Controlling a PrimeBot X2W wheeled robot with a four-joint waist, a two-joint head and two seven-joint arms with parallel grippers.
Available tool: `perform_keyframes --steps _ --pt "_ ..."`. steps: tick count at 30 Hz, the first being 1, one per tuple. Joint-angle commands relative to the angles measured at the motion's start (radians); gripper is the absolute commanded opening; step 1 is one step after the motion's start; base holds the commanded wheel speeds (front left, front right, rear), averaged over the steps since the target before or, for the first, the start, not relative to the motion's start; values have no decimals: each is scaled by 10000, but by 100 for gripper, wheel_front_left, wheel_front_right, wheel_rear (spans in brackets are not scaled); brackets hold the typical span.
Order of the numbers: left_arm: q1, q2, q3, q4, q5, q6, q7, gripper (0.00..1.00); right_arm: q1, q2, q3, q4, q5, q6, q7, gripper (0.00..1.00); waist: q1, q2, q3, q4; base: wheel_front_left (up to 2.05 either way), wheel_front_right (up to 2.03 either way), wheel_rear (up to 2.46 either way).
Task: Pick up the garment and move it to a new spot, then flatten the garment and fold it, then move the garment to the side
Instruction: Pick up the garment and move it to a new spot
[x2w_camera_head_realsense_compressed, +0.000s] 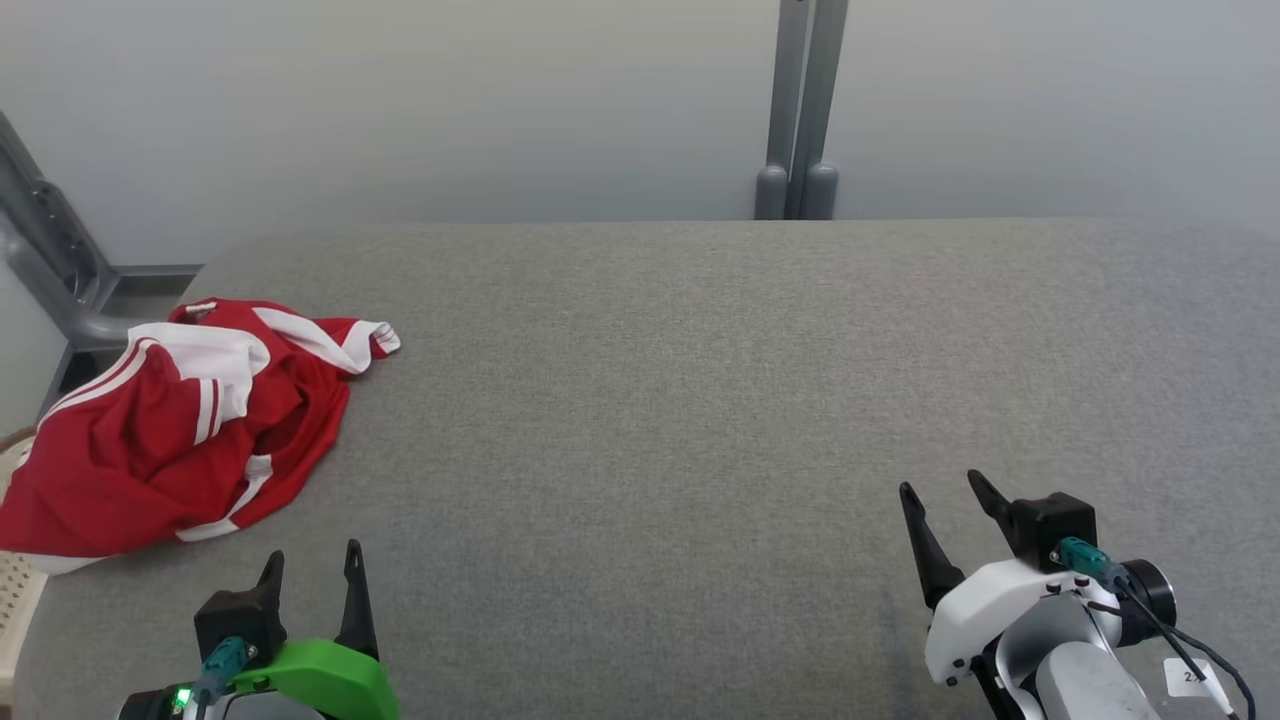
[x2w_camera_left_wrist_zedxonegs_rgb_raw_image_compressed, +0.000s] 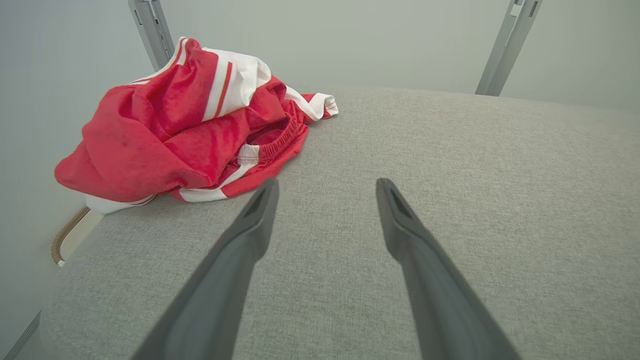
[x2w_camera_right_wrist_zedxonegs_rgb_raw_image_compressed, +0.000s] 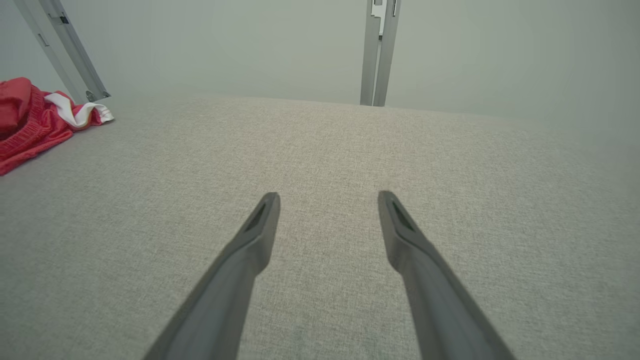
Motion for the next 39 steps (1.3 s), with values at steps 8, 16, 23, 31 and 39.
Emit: perform_keyframes --steps 8,16,23,31,39 --pt "-117 196 -102 126 27 -86 -26 100 147 -32 -130 44 247 1 -190 100 0 -1 -43 1266 0 0 0" --pt "-215 342 -341 14 129 -155 211 100 239 -33 -156 121 443 1 -301 100 0 -1 -56 2683 0 0 0" --pt "-173 423 -409 -9 89 -156 206 100 54 -39 -43 243 537 1 -415 100 0 -1 7 3316 0 0 0" --pt "-182 474 -503 -47 60 -132 254 100 91 -39 123 394 608 1 -495 100 0 -1 -12 3497 0 0 0" --pt "-1962 649 -1068 553 117 -1230 1103 100 199 -37 38 125 416 1 -352 100 0 -1 284 3467 0 0 0"
